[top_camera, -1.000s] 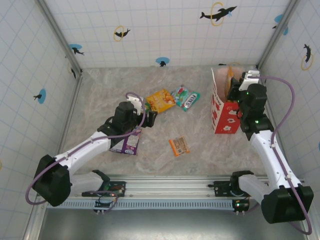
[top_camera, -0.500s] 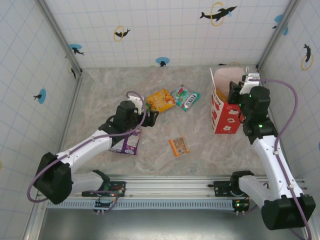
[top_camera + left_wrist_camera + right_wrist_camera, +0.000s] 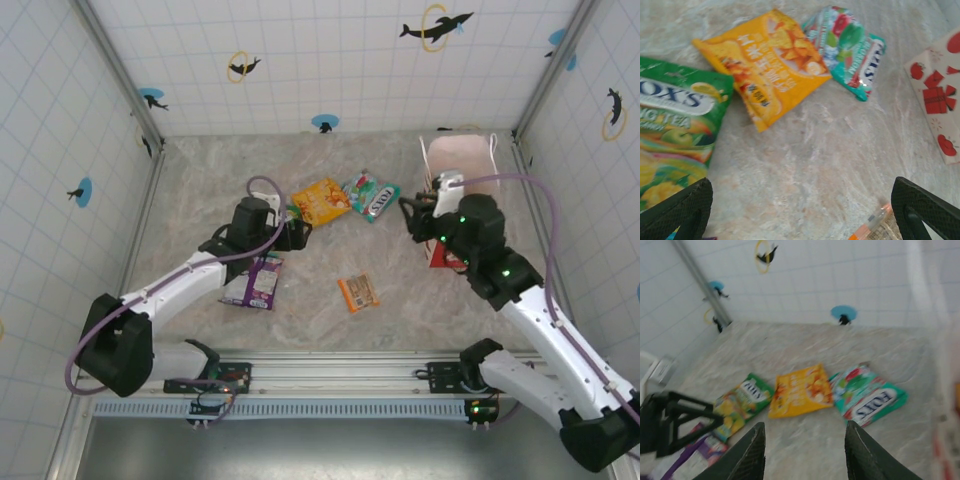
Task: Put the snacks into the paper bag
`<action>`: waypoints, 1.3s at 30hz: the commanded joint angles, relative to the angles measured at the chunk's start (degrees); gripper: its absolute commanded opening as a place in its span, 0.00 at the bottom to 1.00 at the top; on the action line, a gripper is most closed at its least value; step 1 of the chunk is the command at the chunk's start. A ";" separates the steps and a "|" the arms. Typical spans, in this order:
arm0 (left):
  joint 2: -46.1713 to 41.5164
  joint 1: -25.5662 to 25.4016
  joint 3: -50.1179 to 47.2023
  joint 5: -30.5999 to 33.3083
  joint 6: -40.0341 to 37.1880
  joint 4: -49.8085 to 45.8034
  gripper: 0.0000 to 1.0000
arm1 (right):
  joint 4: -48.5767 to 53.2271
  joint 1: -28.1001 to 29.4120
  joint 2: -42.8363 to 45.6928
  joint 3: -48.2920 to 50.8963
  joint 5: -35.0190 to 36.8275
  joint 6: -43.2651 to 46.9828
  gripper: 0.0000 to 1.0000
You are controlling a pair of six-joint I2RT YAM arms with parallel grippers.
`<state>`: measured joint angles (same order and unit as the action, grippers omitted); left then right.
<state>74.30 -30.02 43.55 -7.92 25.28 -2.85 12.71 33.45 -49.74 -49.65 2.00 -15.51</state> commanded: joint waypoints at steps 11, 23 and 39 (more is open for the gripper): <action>-8.29 18.40 -7.01 0.21 9.38 -20.75 0.95 | -15.27 29.71 -12.68 8.40 15.58 -22.39 0.46; -6.40 20.66 -15.12 -6.28 9.93 -15.34 0.89 | -25.44 35.97 -23.11 9.66 13.77 -32.75 0.48; -5.19 7.64 -16.11 -14.35 17.61 -6.09 0.84 | -23.75 34.32 -22.69 13.60 14.44 -37.43 0.48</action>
<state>69.08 -20.86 26.55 -19.62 40.05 -10.98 -10.00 68.45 -72.95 -37.30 15.31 -50.48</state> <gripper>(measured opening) 0.841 0.481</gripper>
